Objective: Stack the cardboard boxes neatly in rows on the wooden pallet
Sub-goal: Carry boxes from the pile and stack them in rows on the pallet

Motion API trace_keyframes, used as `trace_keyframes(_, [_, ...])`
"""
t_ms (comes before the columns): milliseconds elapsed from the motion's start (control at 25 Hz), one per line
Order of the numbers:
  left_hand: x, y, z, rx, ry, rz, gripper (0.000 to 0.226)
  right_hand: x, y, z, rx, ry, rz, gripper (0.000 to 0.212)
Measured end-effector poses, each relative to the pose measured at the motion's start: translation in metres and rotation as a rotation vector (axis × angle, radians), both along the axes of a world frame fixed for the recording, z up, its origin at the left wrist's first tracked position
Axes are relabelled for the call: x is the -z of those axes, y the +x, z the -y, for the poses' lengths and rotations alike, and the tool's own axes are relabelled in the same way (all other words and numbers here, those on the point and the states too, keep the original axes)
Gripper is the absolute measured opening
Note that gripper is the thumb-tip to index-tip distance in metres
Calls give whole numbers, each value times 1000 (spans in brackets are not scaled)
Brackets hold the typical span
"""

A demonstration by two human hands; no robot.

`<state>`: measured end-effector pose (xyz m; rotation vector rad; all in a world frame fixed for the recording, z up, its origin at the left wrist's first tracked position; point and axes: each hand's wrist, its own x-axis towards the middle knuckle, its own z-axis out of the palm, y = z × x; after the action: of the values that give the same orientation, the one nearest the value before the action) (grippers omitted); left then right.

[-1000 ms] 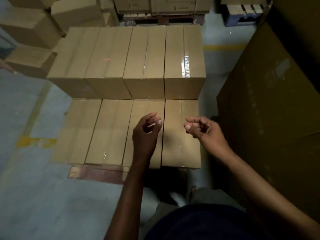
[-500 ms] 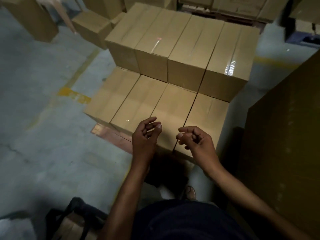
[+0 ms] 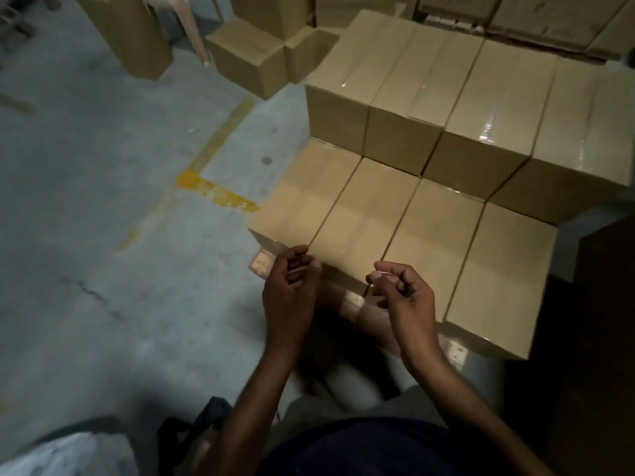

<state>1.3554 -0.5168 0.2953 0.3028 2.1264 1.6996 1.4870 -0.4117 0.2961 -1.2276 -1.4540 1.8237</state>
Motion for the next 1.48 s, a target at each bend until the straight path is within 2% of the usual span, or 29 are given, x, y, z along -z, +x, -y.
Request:
trace_keyframes(240, [-8, -119, 69, -88, -43, -165, 28, -17, -136, 62, -223, 81, -28, 12])
trace_keyframes(360, [-10, -166, 97, -88, -186, -304, 31, -19, -203, 81, -304, 90, -41, 12])
trace_keyframes(520, [-17, -245, 123, -106, -363, -478, 33, -12, -294, 100, -339, -2, -57, 15])
trace_keyframes(600, [-17, -296, 130, -130, -308, -399, 30, -3, -346, 102, -353, -57, -60, 14])
trace_keyframes(720, [-19, -390, 132, -212, -79, -45, 22, 6, -439, 94, -334, -96, -85, 12])
trace_keyframes(800, [-23, -448, 136, -217, -26, 89, 19, -1, -496, 88, -325, -82, -84, 12])
trace_keyframes(1040, [-39, -607, 128, -214, -30, 4, 17, -25, -651, 76, -372, -17, -83, 11])
trace_keyframes(1200, [-35, -717, 113, -160, -49, -67, 18, -16, -747, 72, -314, -8, -47, 12])
trace_keyframes(1480, [-31, -914, 64, 142, -72, -133, 18, -20, -917, 55, -56, -12, -26, 13])
